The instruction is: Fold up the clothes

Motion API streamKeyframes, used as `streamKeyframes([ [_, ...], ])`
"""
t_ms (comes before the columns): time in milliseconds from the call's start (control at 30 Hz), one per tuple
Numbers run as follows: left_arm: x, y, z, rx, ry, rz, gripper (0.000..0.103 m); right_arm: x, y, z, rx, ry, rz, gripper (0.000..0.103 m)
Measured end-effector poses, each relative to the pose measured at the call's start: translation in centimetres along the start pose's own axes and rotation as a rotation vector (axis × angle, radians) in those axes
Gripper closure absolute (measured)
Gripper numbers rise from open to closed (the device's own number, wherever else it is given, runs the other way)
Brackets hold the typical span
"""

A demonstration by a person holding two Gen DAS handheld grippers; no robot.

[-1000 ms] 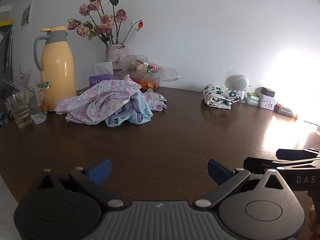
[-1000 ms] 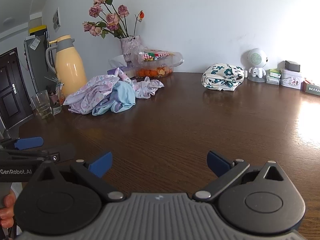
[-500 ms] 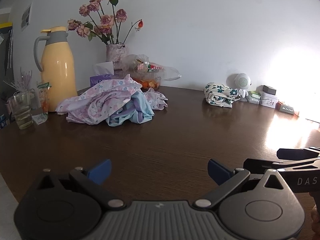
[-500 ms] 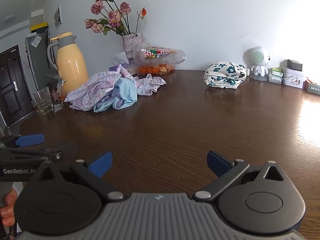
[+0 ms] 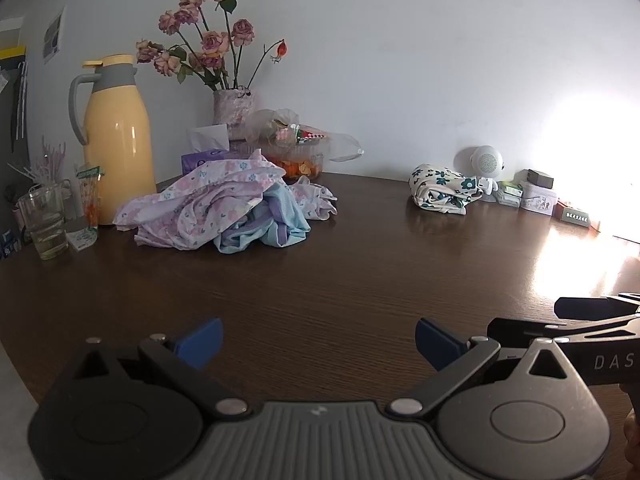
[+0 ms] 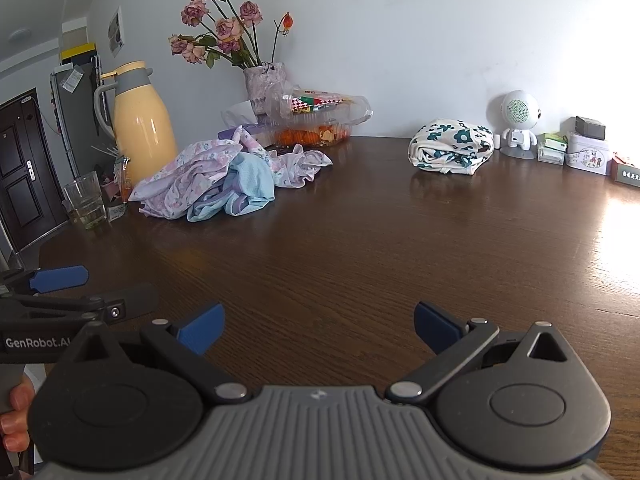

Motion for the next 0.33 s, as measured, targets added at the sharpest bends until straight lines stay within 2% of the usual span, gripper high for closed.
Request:
streamKeyframes([
  [333,0.2,-0.02,0.12,0.002,-0.005,0.002,0.0,0.08,0.05,0.1,-0.002,-0.005,-0.002,0.0],
])
Point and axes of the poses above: each gripper's, at about its wrist camera, not at the fingertips, and x roughly the way its jaws point, y to its right, z to its underside, the point moved 6 cm from there along x, roughly the way its jaws point, and after that the axes turned 12 degrees about z, right-handed, at the moved point
